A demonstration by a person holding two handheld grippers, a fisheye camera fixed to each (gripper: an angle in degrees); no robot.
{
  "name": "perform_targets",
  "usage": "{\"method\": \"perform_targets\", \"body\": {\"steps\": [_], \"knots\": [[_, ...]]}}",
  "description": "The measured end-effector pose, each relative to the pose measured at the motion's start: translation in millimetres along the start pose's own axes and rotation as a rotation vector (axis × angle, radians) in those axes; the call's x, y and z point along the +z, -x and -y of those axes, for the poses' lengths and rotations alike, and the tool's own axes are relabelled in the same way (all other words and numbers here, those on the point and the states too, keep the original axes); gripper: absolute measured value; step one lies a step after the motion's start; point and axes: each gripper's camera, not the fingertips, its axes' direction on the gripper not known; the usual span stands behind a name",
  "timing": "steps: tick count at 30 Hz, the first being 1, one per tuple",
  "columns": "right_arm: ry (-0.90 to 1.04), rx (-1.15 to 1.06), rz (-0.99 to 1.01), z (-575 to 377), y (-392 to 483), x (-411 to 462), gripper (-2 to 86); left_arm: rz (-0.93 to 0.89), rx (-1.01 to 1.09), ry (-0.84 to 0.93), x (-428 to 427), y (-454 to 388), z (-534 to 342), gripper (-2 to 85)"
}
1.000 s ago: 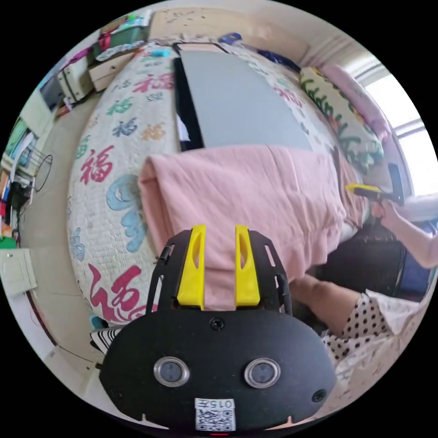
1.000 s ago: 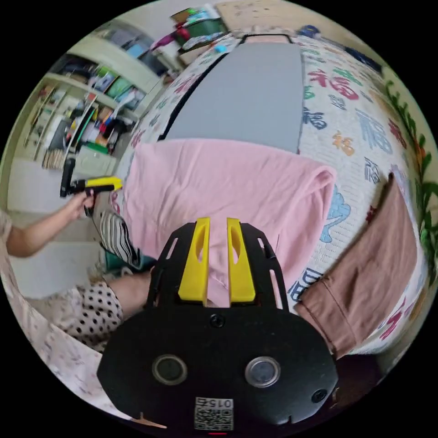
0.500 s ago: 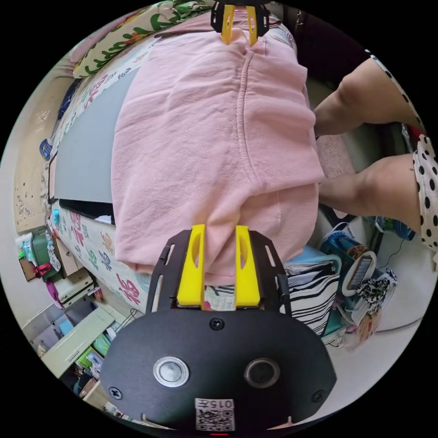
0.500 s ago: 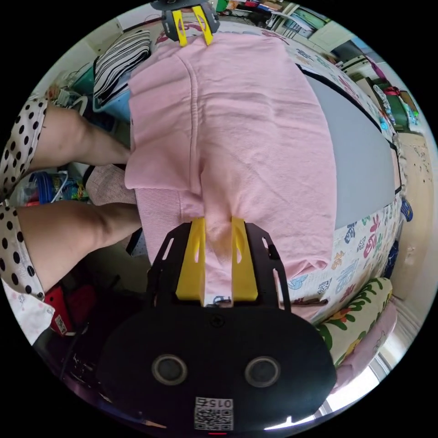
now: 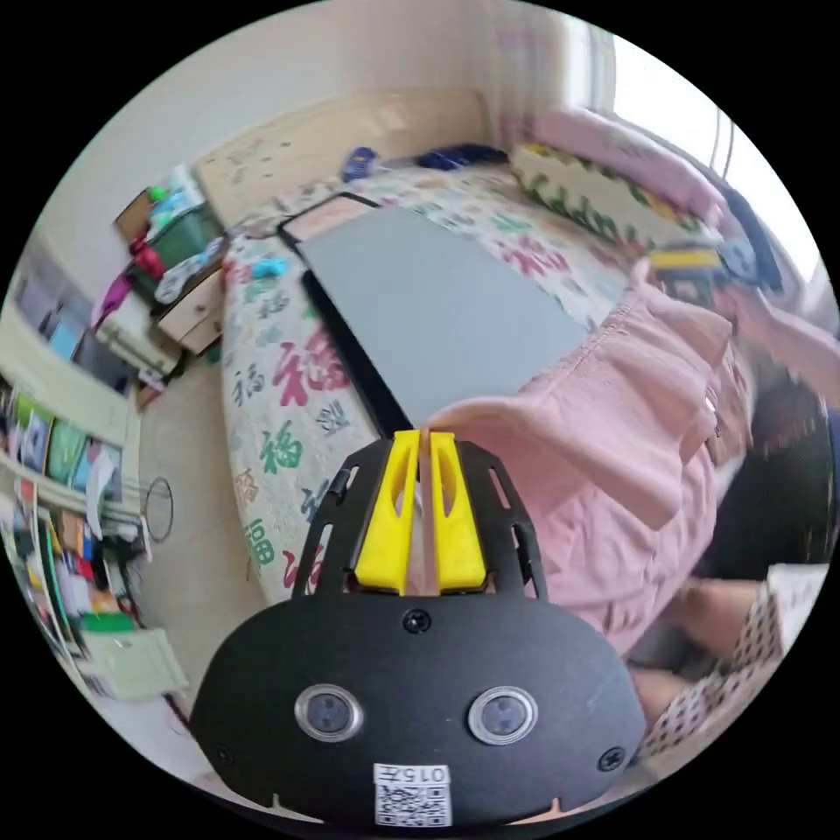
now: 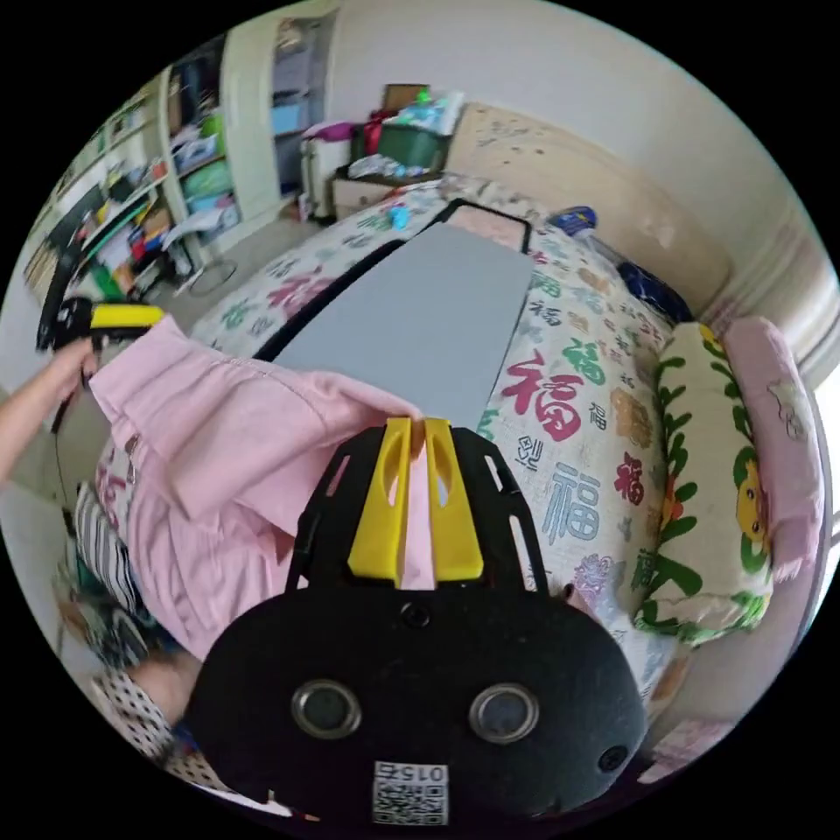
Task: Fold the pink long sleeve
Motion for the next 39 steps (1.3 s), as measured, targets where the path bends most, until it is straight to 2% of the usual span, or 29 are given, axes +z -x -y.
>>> {"method": "perform_targets", "body": {"steps": [3, 5, 8, 12, 18, 22, 26, 28, 30, 33, 34, 36, 39], "knots": [[-0.054, 0.133, 0.088, -7.1, -34.4, -4.4, 4.9, -0.041, -0.229, -0.127, -8.3, 40.1, -21.0, 4.8], [0.023, 0.156, 0.179, -37.4, -47.4, 5.3, 6.0, -0.084, -0.240, -0.129, -4.0, 37.3, -53.3, 5.5], [0.236, 0.150, 0.372, -108.3, -49.6, 30.1, 7.5, -0.147, -0.197, -0.032, 13.9, 5.6, -127.6, 6.9], [0.515, 0.159, 0.498, -193.6, -33.6, 52.3, 9.9, -0.289, -0.166, 0.155, 40.2, -64.4, -236.6, 8.7], [0.665, 0.138, 0.561, -221.1, -33.8, 65.0, 7.3, -0.474, -0.057, 0.321, 57.1, -169.7, -311.5, 11.4], [0.693, 0.183, 0.599, -216.7, -56.1, 59.2, 1.6, -0.548, -0.033, 0.323, 64.0, -205.1, -327.6, 12.2], [0.583, 0.308, 0.891, -192.6, -91.4, 22.9, 0.8, -0.442, -0.054, 0.322, 64.3, -219.3, -339.1, 14.4], [0.513, 0.293, 0.981, -175.7, -92.8, 6.7, 1.0, -0.392, -0.061, 0.292, 58.3, -220.3, -343.5, 13.1], [0.443, 0.171, 0.955, -155.1, -79.0, -11.9, 1.5, -0.310, -0.067, 0.216, 47.2, -213.5, -353.2, 7.2], [0.375, -0.006, 0.816, -150.8, -58.7, -32.3, 3.2, -0.314, -0.163, 0.209, 44.1, -170.4, -373.7, 1.7], [0.360, -0.059, 0.788, -153.1, -52.8, -36.8, 3.8, -0.308, -0.182, 0.206, 42.5, -158.3, -379.4, 1.3], [0.320, -0.309, 0.562, -173.8, -13.4, -49.9, 4.5, -0.274, -0.248, 0.187, 33.1, -102.6, -403.3, 0.4], [0.394, -0.582, 0.459, -210.6, 52.2, -42.6, 6.8, -0.302, -0.284, 0.175, 29.2, -33.9, -426.5, 0.1]]}}
